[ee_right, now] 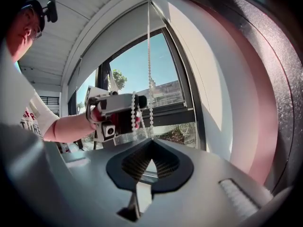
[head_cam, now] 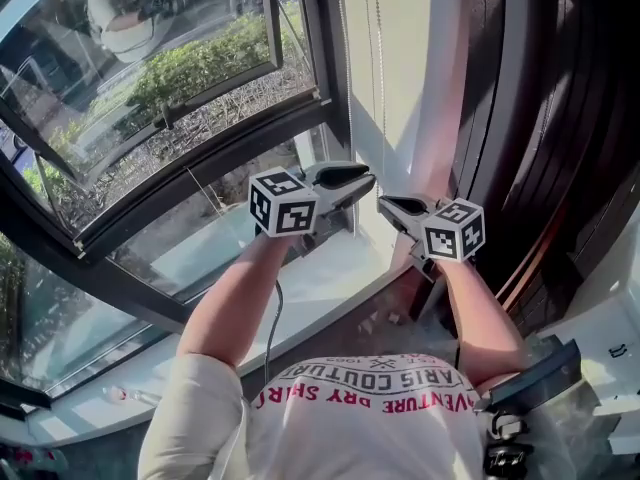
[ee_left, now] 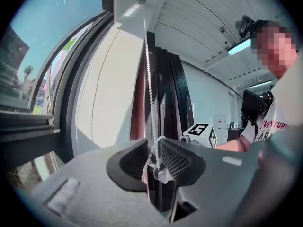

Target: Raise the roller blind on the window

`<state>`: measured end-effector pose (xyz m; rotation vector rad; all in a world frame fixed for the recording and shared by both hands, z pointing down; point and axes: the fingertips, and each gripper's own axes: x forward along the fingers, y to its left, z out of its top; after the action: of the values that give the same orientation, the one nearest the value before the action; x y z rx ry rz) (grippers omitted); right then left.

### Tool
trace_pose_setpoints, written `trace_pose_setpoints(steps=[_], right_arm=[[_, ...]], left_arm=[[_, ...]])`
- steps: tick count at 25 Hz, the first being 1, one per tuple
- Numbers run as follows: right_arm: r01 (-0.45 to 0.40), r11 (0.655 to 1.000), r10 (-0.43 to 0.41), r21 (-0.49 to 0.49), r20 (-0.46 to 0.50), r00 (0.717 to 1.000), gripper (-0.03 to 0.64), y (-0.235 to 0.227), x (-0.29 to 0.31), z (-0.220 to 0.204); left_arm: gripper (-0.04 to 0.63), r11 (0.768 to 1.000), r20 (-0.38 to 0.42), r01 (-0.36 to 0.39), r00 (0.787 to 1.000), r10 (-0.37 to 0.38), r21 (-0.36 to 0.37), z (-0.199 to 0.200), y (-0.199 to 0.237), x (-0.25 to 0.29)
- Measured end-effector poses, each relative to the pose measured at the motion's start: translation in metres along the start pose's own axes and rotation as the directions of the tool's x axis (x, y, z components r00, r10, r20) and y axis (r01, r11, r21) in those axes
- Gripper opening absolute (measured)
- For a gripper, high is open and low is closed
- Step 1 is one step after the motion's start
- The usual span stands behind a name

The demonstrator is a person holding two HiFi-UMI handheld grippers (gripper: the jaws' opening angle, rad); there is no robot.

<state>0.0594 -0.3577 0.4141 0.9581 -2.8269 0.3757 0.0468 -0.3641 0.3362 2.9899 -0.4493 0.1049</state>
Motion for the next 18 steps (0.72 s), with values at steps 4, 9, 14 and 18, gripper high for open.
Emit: trace_pose_setpoints(steps=[4, 9, 14, 18], right_arm=[[-0.002, 1.000, 0.002, -0.001, 0.003, 1.000, 0.005, 0.004, 0.000, 0.001], [0.005, 1.000, -0.005, 0.010, 0.011, 1.000, 0.005, 0.000, -0.002, 0.001], [0.014, 1.000, -0.015, 0.015, 0.011, 1.000, 0.005, -0.005, -0.005, 0.001], [0.016, 1.000, -0.016, 0.014, 0.010, 1.000, 0.005, -0.007, -0.006, 0.001]], left_arm=[[0.101, 0.996, -0.072, 0.018, 0.997, -0.011, 0.090, 0.018, -0.005, 0.001], [0.103, 0.989, -0.130, 0.044, 0.991, -0.026, 0.140, 0.023, -0.011, -0.003], [0.115, 0.989, -0.151, 0.059, 0.988, -0.038, 0.138, 0.025, -0.009, -0.012], [0.120, 0.993, -0.067, 0.056, 0.997, -0.049, 0.100, 0.050, -0.007, -0.017]])
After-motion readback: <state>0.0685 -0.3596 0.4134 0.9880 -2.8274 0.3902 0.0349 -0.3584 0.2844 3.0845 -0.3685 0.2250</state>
